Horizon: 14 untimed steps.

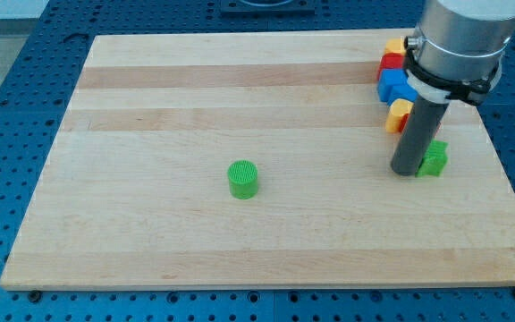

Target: Move the green circle down to the green star

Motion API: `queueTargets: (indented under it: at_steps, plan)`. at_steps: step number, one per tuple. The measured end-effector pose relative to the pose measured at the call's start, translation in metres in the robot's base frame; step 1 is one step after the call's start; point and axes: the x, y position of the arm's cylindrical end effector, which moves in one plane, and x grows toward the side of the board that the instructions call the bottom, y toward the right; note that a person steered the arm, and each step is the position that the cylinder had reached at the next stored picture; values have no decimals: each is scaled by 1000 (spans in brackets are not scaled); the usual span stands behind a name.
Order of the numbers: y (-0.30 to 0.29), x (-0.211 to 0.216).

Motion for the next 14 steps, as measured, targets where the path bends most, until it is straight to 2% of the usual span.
queueTargets:
  at_steps: [1, 2, 3, 4, 5, 6, 8, 9, 12, 14]
  plan:
    - [-25, 15]
    - [-94, -4]
    - [-163, -46]
    - [-232, -39]
    - [-259, -1]
    - [-230, 21]
    - [-81, 29]
    - [-46, 30]
    - [-33, 40]
    - [-76, 31]
